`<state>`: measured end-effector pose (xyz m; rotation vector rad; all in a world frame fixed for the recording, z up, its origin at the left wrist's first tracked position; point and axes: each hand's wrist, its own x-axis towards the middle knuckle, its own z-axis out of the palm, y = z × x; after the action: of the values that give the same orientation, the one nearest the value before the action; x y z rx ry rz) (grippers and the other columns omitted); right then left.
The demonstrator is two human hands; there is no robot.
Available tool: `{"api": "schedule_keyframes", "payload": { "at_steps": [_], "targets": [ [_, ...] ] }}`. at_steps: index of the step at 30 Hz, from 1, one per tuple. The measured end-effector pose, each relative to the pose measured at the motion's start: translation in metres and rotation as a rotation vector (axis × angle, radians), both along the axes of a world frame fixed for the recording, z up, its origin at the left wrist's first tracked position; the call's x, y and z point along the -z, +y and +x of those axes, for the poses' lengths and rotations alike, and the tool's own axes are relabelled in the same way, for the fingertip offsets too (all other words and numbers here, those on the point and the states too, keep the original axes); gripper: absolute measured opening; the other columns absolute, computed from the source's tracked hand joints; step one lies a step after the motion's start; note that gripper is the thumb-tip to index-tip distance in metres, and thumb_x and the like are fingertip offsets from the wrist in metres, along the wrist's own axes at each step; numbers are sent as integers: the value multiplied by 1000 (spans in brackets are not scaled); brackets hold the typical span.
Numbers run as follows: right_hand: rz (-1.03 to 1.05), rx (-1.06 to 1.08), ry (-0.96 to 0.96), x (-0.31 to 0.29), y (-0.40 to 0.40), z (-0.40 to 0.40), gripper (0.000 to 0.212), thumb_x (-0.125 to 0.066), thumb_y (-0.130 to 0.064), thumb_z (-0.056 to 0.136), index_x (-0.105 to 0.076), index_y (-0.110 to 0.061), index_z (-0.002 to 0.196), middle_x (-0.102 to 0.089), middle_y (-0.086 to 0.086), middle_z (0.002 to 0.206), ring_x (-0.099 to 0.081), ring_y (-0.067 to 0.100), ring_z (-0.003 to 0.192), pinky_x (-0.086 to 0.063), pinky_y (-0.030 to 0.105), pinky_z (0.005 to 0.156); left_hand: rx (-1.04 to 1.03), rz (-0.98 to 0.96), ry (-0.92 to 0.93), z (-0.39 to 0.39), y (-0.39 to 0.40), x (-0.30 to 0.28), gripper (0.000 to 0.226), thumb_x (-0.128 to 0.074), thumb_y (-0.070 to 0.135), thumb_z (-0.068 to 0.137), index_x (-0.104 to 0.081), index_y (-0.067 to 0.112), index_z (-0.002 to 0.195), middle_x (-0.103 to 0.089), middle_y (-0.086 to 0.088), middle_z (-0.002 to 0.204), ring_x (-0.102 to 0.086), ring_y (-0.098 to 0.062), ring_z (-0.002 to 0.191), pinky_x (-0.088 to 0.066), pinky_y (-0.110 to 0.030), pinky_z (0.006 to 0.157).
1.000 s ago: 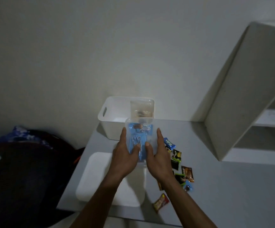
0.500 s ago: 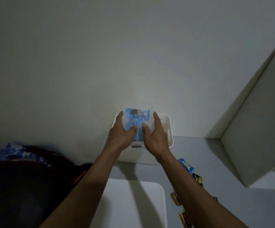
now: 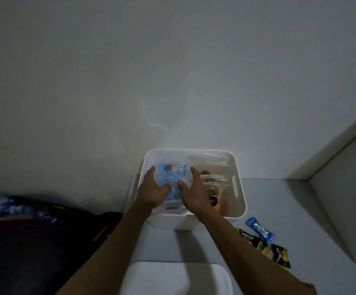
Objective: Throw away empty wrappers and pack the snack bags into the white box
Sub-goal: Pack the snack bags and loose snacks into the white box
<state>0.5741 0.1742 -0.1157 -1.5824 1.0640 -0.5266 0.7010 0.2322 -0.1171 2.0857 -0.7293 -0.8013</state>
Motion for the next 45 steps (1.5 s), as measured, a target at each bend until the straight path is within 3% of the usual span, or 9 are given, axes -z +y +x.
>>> {"api": "schedule_keyframes", "payload": {
  "at_steps": [4, 8, 13, 19, 23, 25, 32, 41, 45],
  "targets": [
    [99, -15, 69, 22, -14, 16, 53, -55, -21, 98, -29, -21, 145, -55, 3, 132, -61, 15, 104, -58, 35, 87, -1, 78, 29, 16, -13, 29, 83, -76, 23, 80, -28, 18, 148, -46, -9, 142, -52, -29, 122, -50, -48, 99],
    [183, -24, 90, 36, -28, 27, 61, -59, -15, 96, -25, -18, 146, -51, 5, 131, -57, 14, 103, -57, 24, 73, -7, 123, 64, 25, -25, 43, 79, -72, 16, 85, -25, 18, 150, -44, -7, 137, -51, -29, 120, -53, -44, 94],
    [252, -45, 106, 50, -36, 32, 68, -59, -11, 95, -17, -16, 148, -47, 9, 136, -53, 16, 108, -54, 30, 85, 31, 135, 120, 31, -35, 63, 83, -68, 6, 87, -17, 15, 152, -44, -12, 144, -49, -27, 126, -48, -36, 99],
    [172, -138, 126, 54, -39, 32, 57, -62, -5, 92, -25, -11, 134, -45, -6, 110, -57, 16, 106, -51, 19, 78, 148, 106, 57, 37, -39, 74, 66, -67, -3, 86, -31, 16, 138, -46, 6, 117, -50, -13, 115, -46, -14, 81],
    [146, -165, 108, 52, -41, 33, 53, -56, 6, 92, -25, 4, 135, -47, 0, 106, -56, 12, 92, -46, 4, 67, 180, 123, -27, 48, -44, 92, 84, -78, 14, 76, -30, 13, 145, -53, -2, 129, -55, -22, 119, -53, -34, 93],
    [170, -177, 128, 57, -42, 36, 66, -57, 4, 92, -15, -1, 143, -47, 7, 123, -53, 16, 111, -44, 0, 69, 175, 162, -56, 53, -44, 108, 81, -76, 25, 74, -34, 17, 142, -53, 0, 131, -55, -18, 117, -52, -42, 97],
    [147, -144, 326, 73, -45, 45, 84, -63, -12, 91, -7, -21, 153, -52, 14, 138, -55, 28, 120, -45, 33, 97, 185, 172, -154, 50, -48, 111, 66, -76, 12, 78, -43, 15, 136, -61, -5, 124, -62, -21, 109, -56, -42, 90],
    [128, -210, 171, 76, -43, 43, 74, -63, 0, 89, -14, -9, 145, -45, 5, 128, -50, 16, 119, -47, 9, 80, 160, 191, -205, 71, -52, 167, 73, -68, 40, 70, -41, 26, 137, -57, -5, 126, -60, -19, 111, -57, -41, 90],
    [108, -173, 186, 63, -41, 38, 73, -67, -8, 88, -21, -14, 145, -52, 7, 132, -54, 24, 122, -49, 31, 96, 174, 141, -301, 36, -40, 88, 72, -69, 15, 84, -33, 14, 147, -43, -12, 139, -46, -25, 126, -41, -39, 108]
  ]
}}
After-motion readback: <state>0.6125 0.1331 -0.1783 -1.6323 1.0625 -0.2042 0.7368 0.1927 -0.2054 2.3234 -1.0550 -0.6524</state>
